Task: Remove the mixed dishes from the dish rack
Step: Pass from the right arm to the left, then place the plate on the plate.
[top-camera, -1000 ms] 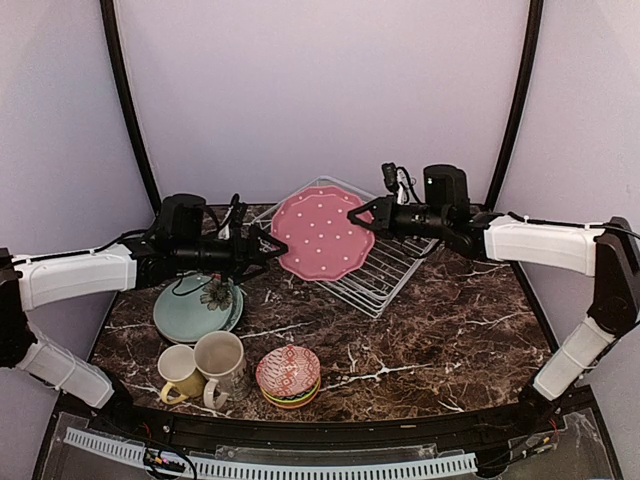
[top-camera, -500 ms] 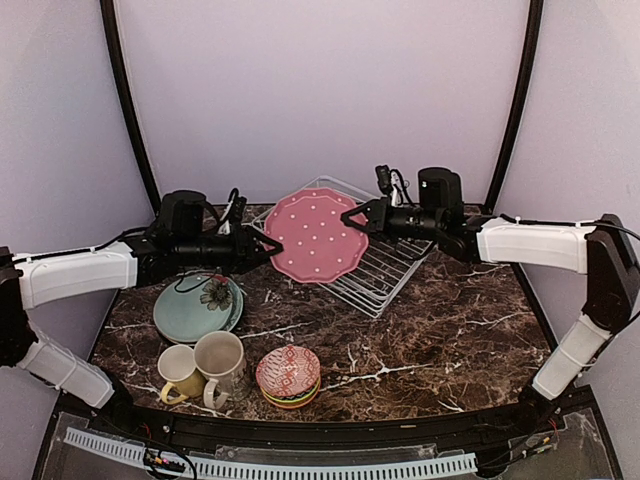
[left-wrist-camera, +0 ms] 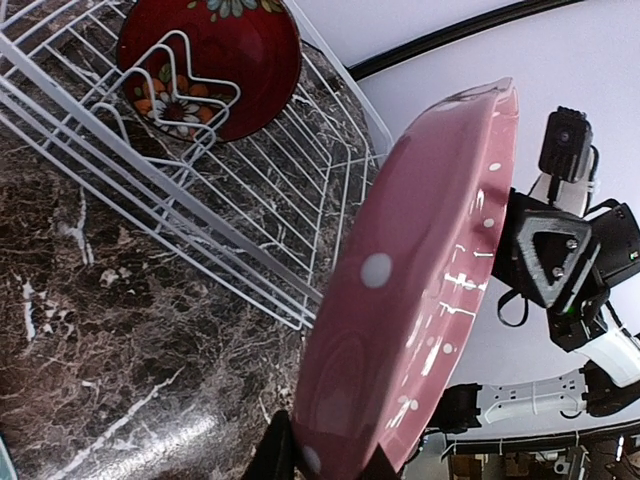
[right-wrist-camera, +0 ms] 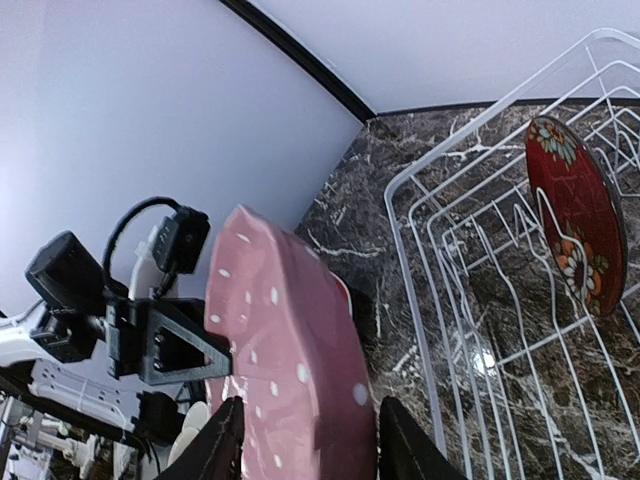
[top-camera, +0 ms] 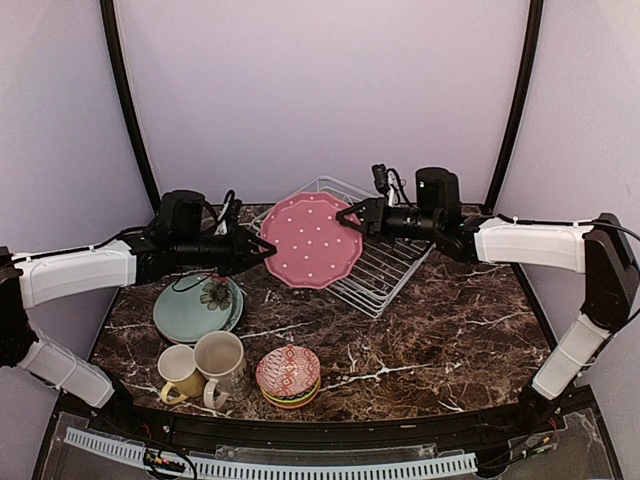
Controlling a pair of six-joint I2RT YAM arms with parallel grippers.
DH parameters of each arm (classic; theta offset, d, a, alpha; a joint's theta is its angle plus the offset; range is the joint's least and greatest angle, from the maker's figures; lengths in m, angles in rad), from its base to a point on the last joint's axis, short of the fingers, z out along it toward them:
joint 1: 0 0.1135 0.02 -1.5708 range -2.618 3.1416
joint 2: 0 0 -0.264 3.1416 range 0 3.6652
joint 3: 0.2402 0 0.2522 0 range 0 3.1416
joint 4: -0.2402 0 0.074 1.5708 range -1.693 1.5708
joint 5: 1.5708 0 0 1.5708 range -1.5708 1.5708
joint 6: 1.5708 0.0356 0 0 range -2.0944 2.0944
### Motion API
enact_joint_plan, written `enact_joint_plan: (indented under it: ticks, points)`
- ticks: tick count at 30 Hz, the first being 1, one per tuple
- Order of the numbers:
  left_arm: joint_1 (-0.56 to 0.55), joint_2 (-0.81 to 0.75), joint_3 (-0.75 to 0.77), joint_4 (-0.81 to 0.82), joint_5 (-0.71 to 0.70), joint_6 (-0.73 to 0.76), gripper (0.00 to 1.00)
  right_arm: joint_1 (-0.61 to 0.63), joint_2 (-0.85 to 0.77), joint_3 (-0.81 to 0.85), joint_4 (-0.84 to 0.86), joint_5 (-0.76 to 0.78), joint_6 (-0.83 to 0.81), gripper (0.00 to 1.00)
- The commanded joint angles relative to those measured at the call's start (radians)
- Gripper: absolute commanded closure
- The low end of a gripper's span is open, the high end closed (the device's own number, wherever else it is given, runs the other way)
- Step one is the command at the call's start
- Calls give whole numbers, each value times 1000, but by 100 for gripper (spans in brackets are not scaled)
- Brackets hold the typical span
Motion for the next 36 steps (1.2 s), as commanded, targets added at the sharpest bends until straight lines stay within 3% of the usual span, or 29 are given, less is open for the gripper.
enact_joint_plan:
  ticks: [1, 5, 9, 16, 20, 25, 36]
  points:
    - [55, -78, -7, -3, 49, 17, 99, 1, -34, 54, 55, -3, -14, 45]
    - [151, -131, -21, -50, 84, 20, 99, -3, -37, 59, 18, 22, -33, 21]
    - [260, -214, -37, -186, 83, 92, 99, -9, -54, 54, -12, 47, -53, 11]
    - [477, -380, -95, -475, 35, 224, 99, -19, -100, 27, -65, 105, -104, 4]
    - [605, -460, -184, -547, 40, 251, 99, -23, -123, 14, -95, 144, -135, 1]
    - [664, -510, -286, -534, 30, 246, 99, -28, -129, 11, -114, 160, -149, 1]
    - [704, -458, -404, -422, 58, 234, 99, -32, -84, 27, -142, 173, -170, 1]
